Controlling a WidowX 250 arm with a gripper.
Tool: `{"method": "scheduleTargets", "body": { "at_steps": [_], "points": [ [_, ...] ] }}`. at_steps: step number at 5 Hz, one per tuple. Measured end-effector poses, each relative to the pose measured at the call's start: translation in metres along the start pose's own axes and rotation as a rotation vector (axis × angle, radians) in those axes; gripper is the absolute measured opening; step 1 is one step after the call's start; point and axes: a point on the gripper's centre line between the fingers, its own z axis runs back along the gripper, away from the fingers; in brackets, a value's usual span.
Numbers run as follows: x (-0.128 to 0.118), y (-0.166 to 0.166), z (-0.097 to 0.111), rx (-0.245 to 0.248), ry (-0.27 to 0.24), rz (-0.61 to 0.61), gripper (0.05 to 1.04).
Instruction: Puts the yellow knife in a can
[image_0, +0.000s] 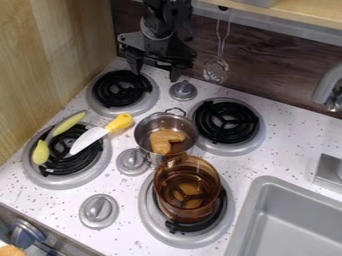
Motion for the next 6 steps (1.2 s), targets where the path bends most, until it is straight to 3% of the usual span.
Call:
{"method": "scheduleTargets", "body": {
  "at_steps": [1,2,3,4,6],
  "points": [
    [-0.007,-0.001,-0.008,0.004,0.029,-0.013,0.999],
    [-0.019,0.014,-0.026,0.015,0.074,-0.101,0.999],
    [-0.027,0.032,-0.037,0.033,0.058,-0.082,0.999],
    [-0.033,0.056,-0.051,0.028,0.17,-0.136,0.999],
    [-0.044,0.074,-0.072,-0.025,0.247,-0.244,0.999]
  ]
}}
